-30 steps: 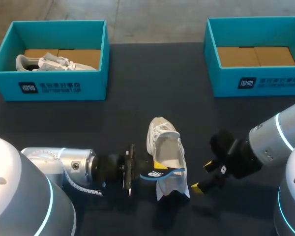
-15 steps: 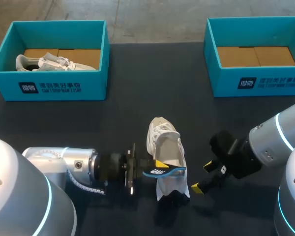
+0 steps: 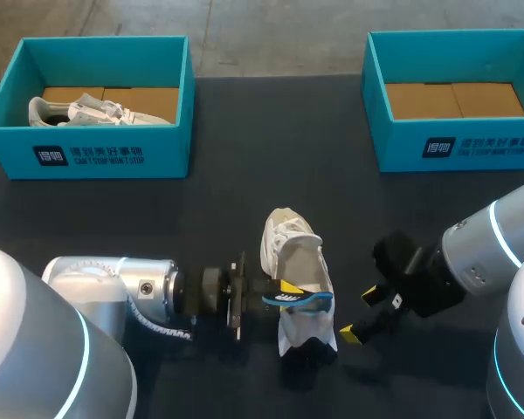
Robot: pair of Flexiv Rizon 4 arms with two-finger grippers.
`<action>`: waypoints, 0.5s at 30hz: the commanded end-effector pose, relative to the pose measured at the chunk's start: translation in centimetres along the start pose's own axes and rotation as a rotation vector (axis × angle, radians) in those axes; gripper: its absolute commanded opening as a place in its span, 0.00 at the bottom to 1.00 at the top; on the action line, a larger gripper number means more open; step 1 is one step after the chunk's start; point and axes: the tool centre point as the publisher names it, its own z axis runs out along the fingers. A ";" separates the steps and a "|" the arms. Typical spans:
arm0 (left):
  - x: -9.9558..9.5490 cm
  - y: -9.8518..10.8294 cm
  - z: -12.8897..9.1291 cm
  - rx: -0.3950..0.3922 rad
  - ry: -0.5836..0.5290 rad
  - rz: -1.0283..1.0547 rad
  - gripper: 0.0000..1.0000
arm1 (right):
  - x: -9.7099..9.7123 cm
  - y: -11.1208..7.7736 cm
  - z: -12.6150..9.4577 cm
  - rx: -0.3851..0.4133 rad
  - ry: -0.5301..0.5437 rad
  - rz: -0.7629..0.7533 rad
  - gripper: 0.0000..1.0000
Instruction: Take the shoe out of the shoebox, open the shoe tongue, remove and reinsert the insole, then place the shoe into the shoebox
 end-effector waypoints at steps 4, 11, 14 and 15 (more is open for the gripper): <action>-0.1 0.9 0.7 -0.027 0.006 0.001 0.00 | 0.2 0.0 0.2 0.001 -0.004 0.001 1.00; -0.3 1.5 0.7 -0.049 0.007 0.001 0.00 | 0.2 0.0 0.2 0.001 -0.004 0.001 1.00; -0.2 1.4 0.7 -0.050 0.009 0.002 0.00 | 0.2 0.0 0.2 0.001 -0.004 0.001 1.00; -0.2 1.3 0.7 -0.050 0.010 0.003 0.00 | 0.2 0.0 0.2 0.001 -0.004 0.001 1.00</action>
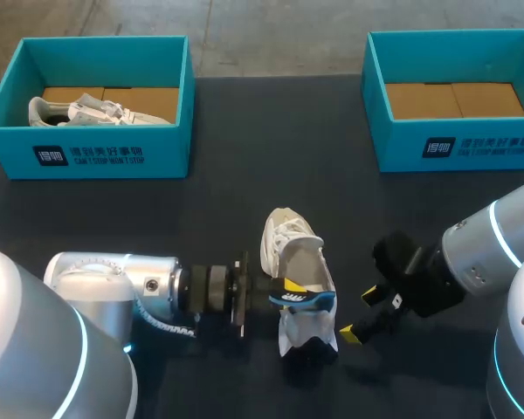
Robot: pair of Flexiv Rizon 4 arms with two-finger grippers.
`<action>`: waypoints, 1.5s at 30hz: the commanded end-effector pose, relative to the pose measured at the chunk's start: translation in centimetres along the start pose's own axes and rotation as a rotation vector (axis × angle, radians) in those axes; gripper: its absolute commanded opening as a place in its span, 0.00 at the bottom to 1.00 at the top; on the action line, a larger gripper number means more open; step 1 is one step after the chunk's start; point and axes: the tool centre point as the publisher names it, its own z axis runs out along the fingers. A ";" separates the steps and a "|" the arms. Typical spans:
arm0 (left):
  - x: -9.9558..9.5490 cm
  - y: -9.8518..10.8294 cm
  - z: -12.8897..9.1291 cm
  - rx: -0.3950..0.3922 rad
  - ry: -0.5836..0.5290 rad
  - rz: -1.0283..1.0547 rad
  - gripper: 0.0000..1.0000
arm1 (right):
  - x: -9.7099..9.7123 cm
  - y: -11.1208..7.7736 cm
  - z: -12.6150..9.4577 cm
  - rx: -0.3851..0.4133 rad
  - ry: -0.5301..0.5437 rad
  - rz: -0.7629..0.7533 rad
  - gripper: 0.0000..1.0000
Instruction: Take the shoe out of the shoebox, open the shoe tongue, remove and reinsert the insole, then place the shoe into the shoebox
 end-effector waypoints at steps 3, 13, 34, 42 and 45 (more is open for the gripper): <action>0.1 -0.1 0.2 -0.004 0.003 0.006 0.00 | 0.2 0.0 0.2 0.001 -0.004 0.001 1.00; 0.3 -0.5 0.4 -0.007 0.012 0.013 0.03 | 0.2 0.0 0.2 0.001 -0.004 0.001 1.00; 0.7 -3.7 0.0 -0.028 0.007 0.064 0.31 | 0.2 0.0 0.2 0.001 -0.004 0.001 1.00; 0.5 -4.7 0.5 -0.083 0.020 0.097 0.28 | 0.2 0.0 0.2 0.001 -0.004 0.001 1.00; 0.5 -4.9 0.8 -0.105 0.041 0.096 0.28 | 0.2 0.0 0.2 0.001 -0.004 0.001 1.00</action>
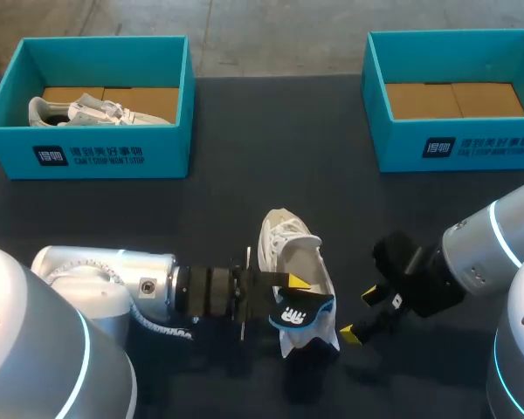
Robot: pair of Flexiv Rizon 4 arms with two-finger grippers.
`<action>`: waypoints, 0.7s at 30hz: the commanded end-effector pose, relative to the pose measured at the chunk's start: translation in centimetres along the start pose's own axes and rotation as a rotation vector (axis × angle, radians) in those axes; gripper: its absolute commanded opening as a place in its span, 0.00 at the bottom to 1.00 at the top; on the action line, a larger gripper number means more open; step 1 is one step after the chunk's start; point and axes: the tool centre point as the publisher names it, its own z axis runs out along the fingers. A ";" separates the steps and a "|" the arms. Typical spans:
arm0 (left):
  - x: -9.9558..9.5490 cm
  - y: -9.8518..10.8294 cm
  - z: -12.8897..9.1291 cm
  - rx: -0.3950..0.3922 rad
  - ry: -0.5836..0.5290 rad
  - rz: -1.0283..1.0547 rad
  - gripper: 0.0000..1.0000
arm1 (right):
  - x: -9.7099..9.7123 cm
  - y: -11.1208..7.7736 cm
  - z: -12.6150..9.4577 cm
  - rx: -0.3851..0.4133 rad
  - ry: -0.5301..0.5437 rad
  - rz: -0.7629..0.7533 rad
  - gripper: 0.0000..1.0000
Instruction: Take the shoe out of the shoebox, open the shoe tongue, remove and reinsert the insole, then place the shoe into the shoebox
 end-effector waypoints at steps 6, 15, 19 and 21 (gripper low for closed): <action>0.2 -0.6 1.0 -0.088 0.061 -0.013 0.27 | 0.2 0.0 0.2 0.001 -0.004 0.001 1.00; 0.4 0.3 1.1 -0.132 0.085 -0.017 0.00 | 0.2 0.0 0.2 0.001 -0.004 0.001 1.00; 0.4 0.4 1.2 -0.133 0.092 -0.014 0.00 | 0.2 0.0 0.2 0.001 -0.004 0.001 1.00; 0.5 0.4 1.2 -0.131 0.094 -0.011 0.00 | 0.2 0.0 0.2 0.001 -0.004 0.001 1.00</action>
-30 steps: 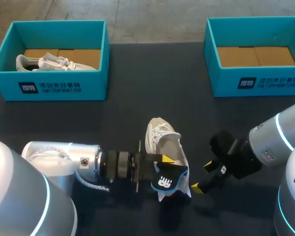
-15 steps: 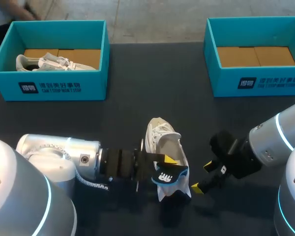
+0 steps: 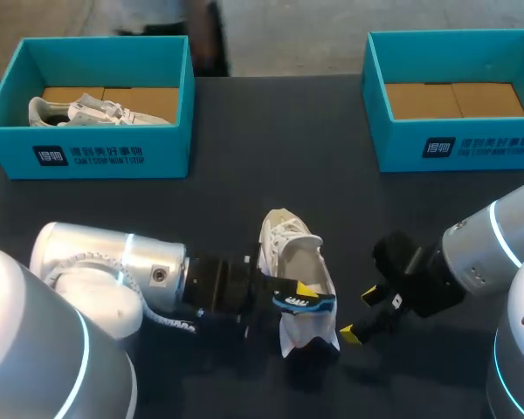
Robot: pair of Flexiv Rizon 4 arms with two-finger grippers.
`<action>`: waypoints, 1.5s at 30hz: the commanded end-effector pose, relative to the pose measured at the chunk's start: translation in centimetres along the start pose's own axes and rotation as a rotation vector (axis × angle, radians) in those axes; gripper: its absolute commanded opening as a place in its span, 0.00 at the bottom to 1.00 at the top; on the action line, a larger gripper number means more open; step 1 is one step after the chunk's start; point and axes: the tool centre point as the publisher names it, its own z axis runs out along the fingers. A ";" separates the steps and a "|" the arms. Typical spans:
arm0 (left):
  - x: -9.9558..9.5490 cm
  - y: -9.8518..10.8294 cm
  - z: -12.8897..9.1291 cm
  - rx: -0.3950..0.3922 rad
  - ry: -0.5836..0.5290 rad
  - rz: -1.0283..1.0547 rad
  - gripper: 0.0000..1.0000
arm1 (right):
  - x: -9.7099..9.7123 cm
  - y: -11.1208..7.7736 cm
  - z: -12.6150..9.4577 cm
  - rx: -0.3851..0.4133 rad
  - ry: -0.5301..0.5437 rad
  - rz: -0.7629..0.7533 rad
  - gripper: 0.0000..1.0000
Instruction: Take the shoe out of the shoebox, open the shoe tongue, remove and reinsert the insole, then place the shoe into the shoebox
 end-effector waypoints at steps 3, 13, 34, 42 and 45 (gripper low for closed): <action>0.2 0.2 0.4 -0.001 0.006 0.007 0.00 | 0.2 0.0 0.2 0.001 -0.004 0.001 1.00; 0.3 1.1 0.4 -0.027 0.002 0.020 0.00 | 0.2 0.0 0.2 0.001 -0.004 0.001 1.00; -0.6 3.3 0.8 -0.040 -0.025 0.027 0.00 | 0.2 0.0 0.2 0.001 -0.004 0.001 1.00; -0.9 4.1 1.1 -0.034 -0.034 0.050 0.00 | 0.2 0.0 0.2 0.001 -0.004 0.001 1.00; -1.0 4.3 1.1 -0.031 -0.037 0.053 0.00 | 0.2 0.0 0.2 0.001 -0.004 0.001 1.00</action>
